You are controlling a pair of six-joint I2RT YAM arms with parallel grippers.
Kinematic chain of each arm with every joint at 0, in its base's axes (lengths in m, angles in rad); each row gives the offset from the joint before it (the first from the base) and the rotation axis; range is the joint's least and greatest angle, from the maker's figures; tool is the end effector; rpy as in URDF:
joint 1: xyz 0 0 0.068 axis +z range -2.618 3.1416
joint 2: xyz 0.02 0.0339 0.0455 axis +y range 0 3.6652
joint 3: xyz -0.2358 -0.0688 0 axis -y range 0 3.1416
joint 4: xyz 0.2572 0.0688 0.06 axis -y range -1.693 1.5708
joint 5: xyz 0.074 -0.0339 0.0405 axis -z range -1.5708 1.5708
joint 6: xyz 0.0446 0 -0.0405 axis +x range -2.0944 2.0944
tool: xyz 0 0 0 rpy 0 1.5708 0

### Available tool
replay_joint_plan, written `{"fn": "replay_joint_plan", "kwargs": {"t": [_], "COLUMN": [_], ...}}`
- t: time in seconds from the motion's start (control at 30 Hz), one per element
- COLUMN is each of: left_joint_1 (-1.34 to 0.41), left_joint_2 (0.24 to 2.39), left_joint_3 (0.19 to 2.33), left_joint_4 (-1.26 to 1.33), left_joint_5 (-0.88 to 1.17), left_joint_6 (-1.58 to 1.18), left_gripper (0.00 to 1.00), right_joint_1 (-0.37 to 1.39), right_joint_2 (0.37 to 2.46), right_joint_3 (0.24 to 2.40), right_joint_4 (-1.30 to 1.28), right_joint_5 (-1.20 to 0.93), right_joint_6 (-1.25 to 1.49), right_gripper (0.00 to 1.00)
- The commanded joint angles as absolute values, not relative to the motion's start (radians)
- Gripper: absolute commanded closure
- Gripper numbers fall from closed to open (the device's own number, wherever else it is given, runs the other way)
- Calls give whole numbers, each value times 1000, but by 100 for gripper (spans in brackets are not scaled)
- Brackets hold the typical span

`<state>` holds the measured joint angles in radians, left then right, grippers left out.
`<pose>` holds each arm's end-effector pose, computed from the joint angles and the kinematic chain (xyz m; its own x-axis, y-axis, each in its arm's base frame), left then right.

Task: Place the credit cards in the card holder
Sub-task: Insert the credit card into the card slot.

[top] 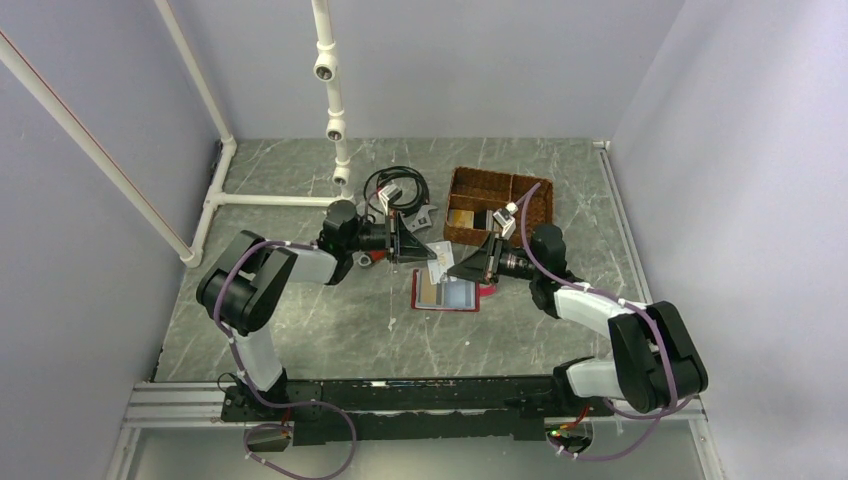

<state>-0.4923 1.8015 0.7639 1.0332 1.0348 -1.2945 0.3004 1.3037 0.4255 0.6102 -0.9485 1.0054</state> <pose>0.2930 -0.2007 0.1516 -0.9622 -0.0415 -0.2692 0.2688 0.0139 -0.9631 0.2420 0.1129 0.1548 -0.9131 0.2324 -0.3349 -0.2798 0.2403 0.9295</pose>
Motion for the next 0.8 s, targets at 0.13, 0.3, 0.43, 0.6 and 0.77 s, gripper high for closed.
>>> {"fn": "replay_joint_plan", "kwargs": {"t": [0.13,0.3,0.43,0.6,0.77], "left_joint_1": [-495,-511,-561,-611,-636], "left_joint_2": [1699,1738,1787,1845,1882], "left_joint_3": [942,1060,1081,1105,1100], "left_joint_4": [148,-309,-346,-348,-325], "left_joint_5": [891,624,499,428,409], "left_joint_6": [-778,-566,-552,-552,-561], "left_gripper": [60,5,8,19,27], "right_joint_1": [305,305,305,301,262], "right_joint_2": [1307,1373,1450,1480,1456], "right_joint_3": [576,598,568,537,504], "right_joint_4": [38,-79,41,117,113], "right_joint_5": [-675,-718,-777,-786,-809], "right_joint_6": [604,427,470,525,532], "right_gripper": [100,100,100,100,100]}}
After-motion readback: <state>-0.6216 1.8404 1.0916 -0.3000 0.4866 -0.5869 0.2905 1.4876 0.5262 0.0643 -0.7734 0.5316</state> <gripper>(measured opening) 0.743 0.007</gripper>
